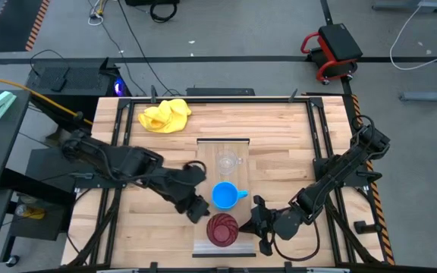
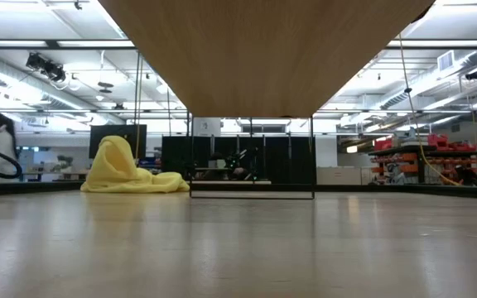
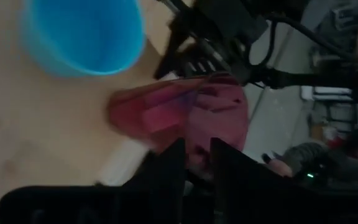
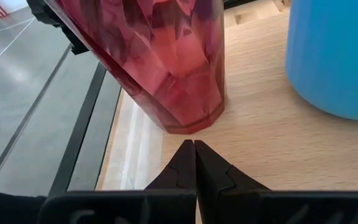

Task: Stack small to large cups/mugs on shelf
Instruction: Put the red cup on the shelf

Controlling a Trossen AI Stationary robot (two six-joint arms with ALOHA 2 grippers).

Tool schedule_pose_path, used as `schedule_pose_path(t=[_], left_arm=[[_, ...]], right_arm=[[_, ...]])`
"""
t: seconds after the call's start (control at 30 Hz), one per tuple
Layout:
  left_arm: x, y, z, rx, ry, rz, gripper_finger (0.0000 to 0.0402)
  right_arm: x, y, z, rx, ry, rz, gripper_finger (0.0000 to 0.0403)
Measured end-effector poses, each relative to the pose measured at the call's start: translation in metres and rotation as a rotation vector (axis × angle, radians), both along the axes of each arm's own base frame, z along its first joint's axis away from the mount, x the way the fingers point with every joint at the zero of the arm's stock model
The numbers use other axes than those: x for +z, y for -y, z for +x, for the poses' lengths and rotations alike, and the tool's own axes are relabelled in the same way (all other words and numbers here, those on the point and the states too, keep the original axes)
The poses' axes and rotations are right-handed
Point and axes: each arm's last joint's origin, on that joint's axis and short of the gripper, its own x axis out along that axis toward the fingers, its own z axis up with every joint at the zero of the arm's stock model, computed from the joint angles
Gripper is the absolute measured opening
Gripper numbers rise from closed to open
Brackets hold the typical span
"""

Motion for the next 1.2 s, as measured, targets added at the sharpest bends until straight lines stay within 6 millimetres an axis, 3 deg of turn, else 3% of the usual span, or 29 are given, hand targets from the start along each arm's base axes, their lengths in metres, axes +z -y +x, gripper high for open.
schedule_pose_path(t=[0.17,0.3,0.43,0.63,0.8,1.0,1.2], left_arm=[[0.007,0.004,-0.044,0.076,-0.078,0.149,0.0068],[0.002,0.025,-0.07,0.155,-0.119,0.237,0.006],[-0.015,0.053,-0.08,0.206,-0.101,0.27,0.0054],[-0.06,0.08,-0.08,0.287,-0.081,0.341,0.0045],[-0.092,0.086,-0.061,0.276,-0.015,0.312,0.0035],[-0.109,0.082,-0.044,0.231,0.038,0.284,0.0023],[-0.108,0.075,-0.032,0.195,0.054,0.271,0.0018]], right_arm=[[0.0,0.0,0.0,-0.017,-0.005,0.025,0.0],[0.0,-0.004,-0.003,-0.013,-0.005,0.035,0.0],[0.0,-0.007,-0.006,-0.01,-0.007,0.05,0.0],[0.0,-0.006,-0.005,-0.017,-0.008,0.058,0.0],[0.001,-0.005,-0.004,-0.022,-0.003,0.063,0.0],[0.001,-0.005,-0.004,-0.027,-0.004,0.074,0.0],[0.001,-0.005,-0.004,-0.027,-0.003,0.074,0.0]])
